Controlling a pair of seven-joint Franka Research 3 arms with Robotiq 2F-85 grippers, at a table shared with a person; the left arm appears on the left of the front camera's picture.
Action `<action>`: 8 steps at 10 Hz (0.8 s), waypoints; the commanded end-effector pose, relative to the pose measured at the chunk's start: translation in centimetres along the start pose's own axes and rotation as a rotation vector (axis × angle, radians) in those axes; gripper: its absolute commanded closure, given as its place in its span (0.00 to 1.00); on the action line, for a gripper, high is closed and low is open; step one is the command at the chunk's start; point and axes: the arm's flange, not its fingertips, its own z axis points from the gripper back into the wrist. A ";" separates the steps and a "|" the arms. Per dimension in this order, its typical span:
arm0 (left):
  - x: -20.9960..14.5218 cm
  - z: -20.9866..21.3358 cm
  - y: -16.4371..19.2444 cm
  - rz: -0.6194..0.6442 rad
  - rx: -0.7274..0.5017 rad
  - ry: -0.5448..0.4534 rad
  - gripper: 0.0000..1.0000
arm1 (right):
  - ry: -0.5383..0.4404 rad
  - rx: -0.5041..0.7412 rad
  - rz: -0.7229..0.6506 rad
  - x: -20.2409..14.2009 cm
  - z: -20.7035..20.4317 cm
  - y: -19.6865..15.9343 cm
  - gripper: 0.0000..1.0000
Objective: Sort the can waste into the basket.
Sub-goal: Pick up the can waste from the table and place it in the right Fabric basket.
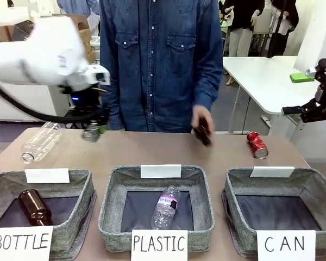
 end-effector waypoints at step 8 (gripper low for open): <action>-14.5 5.8 3.7 -0.455 -0.219 -0.192 1.00 | -0.011 0.028 0.026 0.2 -0.2 0.1 0.00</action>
